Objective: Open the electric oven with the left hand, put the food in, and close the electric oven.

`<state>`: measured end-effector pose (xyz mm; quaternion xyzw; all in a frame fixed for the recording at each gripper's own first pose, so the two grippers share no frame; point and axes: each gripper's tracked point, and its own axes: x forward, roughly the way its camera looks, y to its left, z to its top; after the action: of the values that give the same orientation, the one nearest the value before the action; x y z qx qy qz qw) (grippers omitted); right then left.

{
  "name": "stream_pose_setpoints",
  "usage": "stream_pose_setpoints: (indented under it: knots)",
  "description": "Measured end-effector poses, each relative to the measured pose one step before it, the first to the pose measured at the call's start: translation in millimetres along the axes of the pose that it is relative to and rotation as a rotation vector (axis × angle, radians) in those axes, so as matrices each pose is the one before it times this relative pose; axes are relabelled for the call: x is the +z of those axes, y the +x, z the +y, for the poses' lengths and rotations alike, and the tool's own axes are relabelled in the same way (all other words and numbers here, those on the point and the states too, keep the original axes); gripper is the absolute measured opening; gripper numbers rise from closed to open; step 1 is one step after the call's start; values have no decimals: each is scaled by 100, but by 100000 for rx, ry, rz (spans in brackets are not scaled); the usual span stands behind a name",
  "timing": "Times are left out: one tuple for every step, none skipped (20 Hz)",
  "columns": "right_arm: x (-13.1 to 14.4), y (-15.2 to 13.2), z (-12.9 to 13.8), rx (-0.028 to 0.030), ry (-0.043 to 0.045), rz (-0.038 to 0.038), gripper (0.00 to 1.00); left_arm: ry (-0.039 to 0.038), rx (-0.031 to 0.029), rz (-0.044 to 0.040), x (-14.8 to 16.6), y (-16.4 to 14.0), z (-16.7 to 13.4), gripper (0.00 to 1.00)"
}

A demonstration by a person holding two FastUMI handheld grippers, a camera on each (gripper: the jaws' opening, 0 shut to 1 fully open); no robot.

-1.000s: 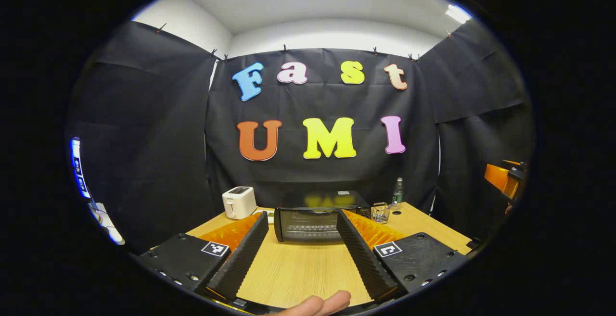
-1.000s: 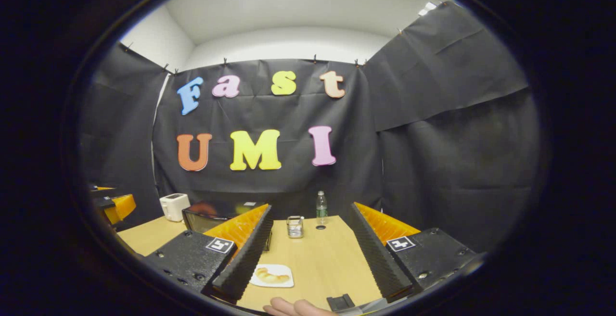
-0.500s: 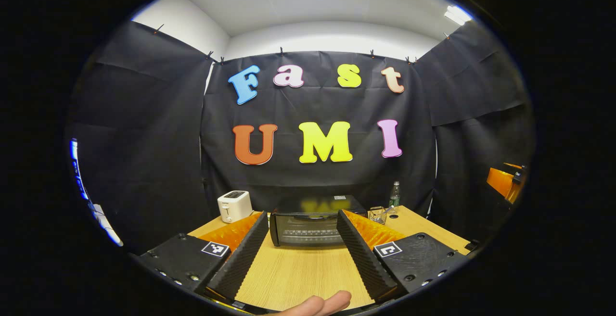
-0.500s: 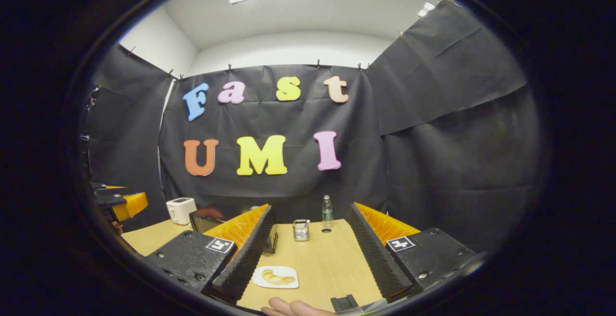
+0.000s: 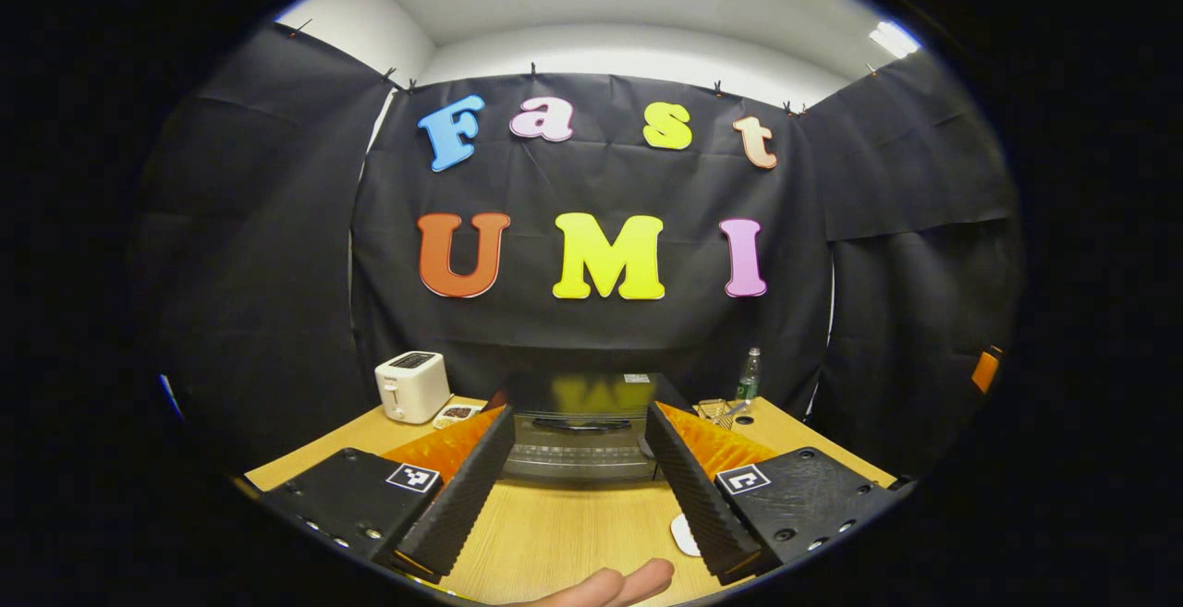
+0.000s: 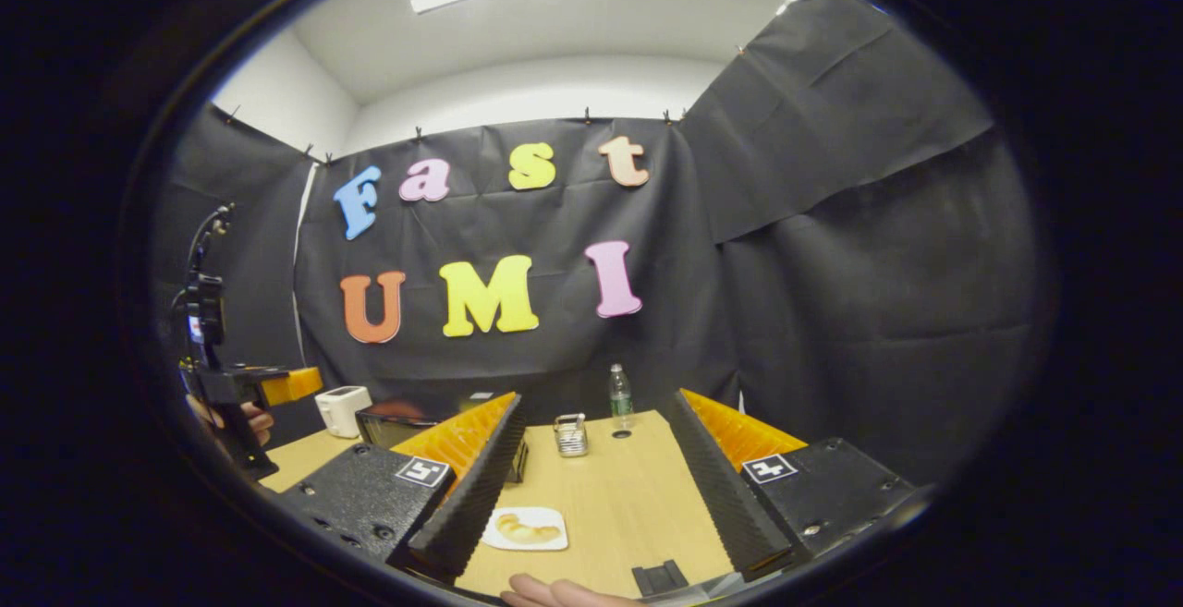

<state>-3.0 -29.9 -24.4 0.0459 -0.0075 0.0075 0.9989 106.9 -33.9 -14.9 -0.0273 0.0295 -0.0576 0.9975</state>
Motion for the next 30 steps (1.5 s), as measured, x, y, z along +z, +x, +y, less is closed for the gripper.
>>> stream_pose_setpoints:
  knots:
    - [-274, 311, -278, 60, 579, 683, 96, -542, -1997, 1710, -561, 1167, -436, 93]
    - [-433, 208, -243, 188, 86, 859, 96, -581, -1454, 798, -296, 1263, -439, 93]
    - [-313, 154, -219, 330, -62, 808, 96, -578, -1791, 707, -216, 1433, -399, 93]
    - [-384, 126, -348, 223, 102, 614, 96, -547, -1774, 645, -220, 1503, -321, 94]
    - [-142, 134, -364, -10, 415, 262, 96, -383, -387, 1575, -590, 1602, 155, 93]
    - [-174, 142, -484, -346, 650, 322, 96, -362, -221, 1761, -536, 1298, 119, 93]
    - [-255, 45, -420, -93, 838, -26, 96, -349, -25, 2381, -526, 1353, 135, 93]
    - [-25, 112, -78, 1000, 898, -776, 96, 692, 1344, 1454, -429, 1660, 547, 93]
    - [-63, 141, 33, 1268, 537, -287, 96, 1206, 1650, 1306, -355, 1338, 684, 93]
    - [-569, 85, -211, 656, 82, 814, 96, 1807, 598, 461, -285, 1312, 414, 94]
    - [-447, 139, -267, 598, 517, 197, 96, 1611, 733, 1494, -530, 1271, 372, 94]
    - [-98, 205, -42, 1203, 528, -402, 96, 245, 632, 2564, -962, 1013, 278, 94]
    - [-228, 230, -33, 820, 185, 145, 96, -58, 304, 405, -421, 1006, 253, 94]
    - [-505, 185, -222, 509, 146, 221, 96, -263, 1342, 689, -18, 877, 235, 94]
    - [-131, 113, 56, 1240, 726, 339, 96, -385, 1534, 1063, -334, 841, 409, 94]
    - [-302, 88, 441, 1930, 783, 743, 96, -548, -227, 1598, -577, 972, 100, 94]
    - [35, 78, 239, 1009, -434, -265, 96, -138, 234, 1635, -565, 788, 25, 94]
    - [258, 40, -338, -137, -952, -774, 96, 574, 1229, 1912, -619, 623, 242, 94]
    - [260, 1, -152, -157, -789, -837, 96, 231, 1192, 1720, -572, 608, 215, 94]
    - [45, -45, 111, 186, -161, -453, 96, -268, -869, 1796, -554, 437, -229, 94]
    - [-80, -141, 136, 415, -290, -52, 96, 328, -34, 2319, -459, 333, -131, 94]
    - [10, -42, 25, 199, -544, -75, 96, 1398, -94, -965, -100, 174, 52, 84]
    - [-127, 94, -75, -50, -398, 654, 96, 591, -314, 226, -68, -451, -4, 97]
    - [-226, -61, -28, -15, 52, 459, 96, -991, -341, -659, 2, -244, 73, 96]
    - [37, -65, -12, -80, -298, 124, 96, -1479, -491, -376, -193, -258, 10, 97]
    - [26, 8, -144, -455, -318, 8, 96, -501, -429, -323, -215, -470, -9, 97]
    - [-100, -19, -57, -507, -465, 75, 96, 772, -346, -701, -4, -444, -136, 98]
    - [138, -89, 29, -166, -305, -353, 96, 334, 22, 409, -306, -440, -48, 98]
    - [158, -81, 101, 48, -325, -375, 96, 776, -16, 414, -216, -274, -8, 99]
    - [-66, -139, 94, -196, -254, -271, 96, -749, 64, 1503, -478, -404, 105, 98]
